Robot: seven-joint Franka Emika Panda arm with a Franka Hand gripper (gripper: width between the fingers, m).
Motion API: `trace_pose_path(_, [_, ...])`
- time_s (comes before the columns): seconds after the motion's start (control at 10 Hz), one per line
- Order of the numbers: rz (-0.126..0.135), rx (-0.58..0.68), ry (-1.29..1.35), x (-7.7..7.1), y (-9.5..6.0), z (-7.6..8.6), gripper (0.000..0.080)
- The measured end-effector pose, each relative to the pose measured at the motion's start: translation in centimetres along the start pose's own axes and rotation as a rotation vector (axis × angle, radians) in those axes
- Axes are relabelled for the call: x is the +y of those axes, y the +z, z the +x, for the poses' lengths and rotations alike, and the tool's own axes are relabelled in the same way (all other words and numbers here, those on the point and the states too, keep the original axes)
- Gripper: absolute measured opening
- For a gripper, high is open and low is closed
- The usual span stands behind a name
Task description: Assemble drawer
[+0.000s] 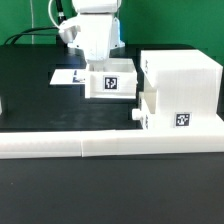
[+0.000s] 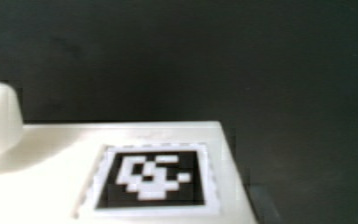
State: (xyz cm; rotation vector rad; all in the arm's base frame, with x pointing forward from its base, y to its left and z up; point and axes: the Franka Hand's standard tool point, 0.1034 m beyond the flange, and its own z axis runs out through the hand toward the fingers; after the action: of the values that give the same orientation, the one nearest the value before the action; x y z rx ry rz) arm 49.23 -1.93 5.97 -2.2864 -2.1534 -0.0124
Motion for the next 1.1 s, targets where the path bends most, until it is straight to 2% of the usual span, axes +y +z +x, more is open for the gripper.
trace_pose_path(0.2, [0.009, 0.0, 0.0, 1.1, 0.0, 0.0, 0.0044])
trace_pose_path(0.4, [-0.003, -0.001, -0.008, 2.4, -0.5, 0.1, 0.0044])
trace_pose_path(0.8, [0.008, 0.0, -0.018, 2.0, 0.0, 0.0, 0.0044])
trace_pose_path(1.0, [0.014, 0.003, -0.065, 3.0, 0.4, -0.3, 0.0044])
trace_pose_path(1.1, [0.005, 0.003, -0.066, 3.8, 0.2, -0.3, 0.0044])
